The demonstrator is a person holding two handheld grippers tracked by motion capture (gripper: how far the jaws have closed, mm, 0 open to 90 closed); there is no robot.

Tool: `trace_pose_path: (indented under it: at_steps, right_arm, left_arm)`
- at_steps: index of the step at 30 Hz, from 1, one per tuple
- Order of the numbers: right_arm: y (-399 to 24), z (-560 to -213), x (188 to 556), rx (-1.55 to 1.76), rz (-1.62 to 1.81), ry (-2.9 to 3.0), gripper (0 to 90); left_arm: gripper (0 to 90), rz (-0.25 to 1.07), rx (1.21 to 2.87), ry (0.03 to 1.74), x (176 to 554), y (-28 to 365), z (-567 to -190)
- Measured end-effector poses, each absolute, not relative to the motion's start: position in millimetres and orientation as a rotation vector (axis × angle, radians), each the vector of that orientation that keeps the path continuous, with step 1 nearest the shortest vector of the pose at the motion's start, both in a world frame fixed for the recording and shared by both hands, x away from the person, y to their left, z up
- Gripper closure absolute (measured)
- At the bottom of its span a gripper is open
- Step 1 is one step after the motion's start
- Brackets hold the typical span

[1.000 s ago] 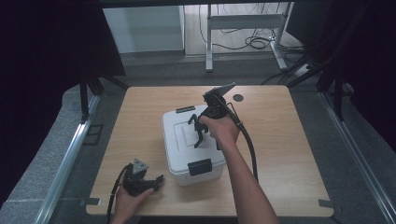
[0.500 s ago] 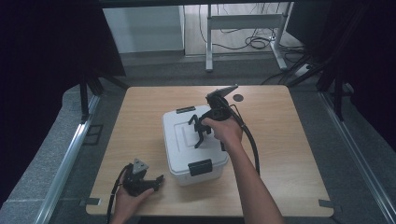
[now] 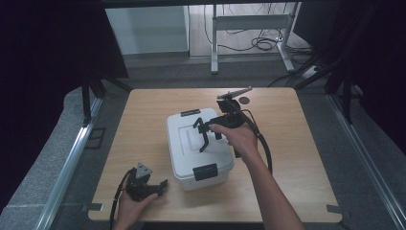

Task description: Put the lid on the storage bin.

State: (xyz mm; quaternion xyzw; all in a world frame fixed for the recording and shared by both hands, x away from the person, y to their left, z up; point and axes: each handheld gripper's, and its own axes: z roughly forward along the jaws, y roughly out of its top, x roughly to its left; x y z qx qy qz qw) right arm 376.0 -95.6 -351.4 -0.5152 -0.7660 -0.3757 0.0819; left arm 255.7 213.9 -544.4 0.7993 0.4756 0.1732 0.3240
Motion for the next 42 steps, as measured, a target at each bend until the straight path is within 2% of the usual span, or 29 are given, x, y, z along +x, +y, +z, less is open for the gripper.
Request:
trace_pose_path:
  at_steps: [18,31,42]
  right_arm:
    - [-174.4,-368.9,353.7,-1.583,-1.298,-2.246,42.7]
    - [-229.6,-420.2,333.5,-1.642,-1.341,-2.180,40.2]
    - [-254.2,-458.3,323.2,-1.677,-1.293,-2.168,38.8]
  left_arm:
    - [13.2,0.456,2.094,1.247,255.7,213.8,-544.6]
    - [13.2,0.454,2.091,1.249,255.5,213.6,-544.7]
    - [13.2,0.454,2.092,1.249,255.5,213.7,-544.6]
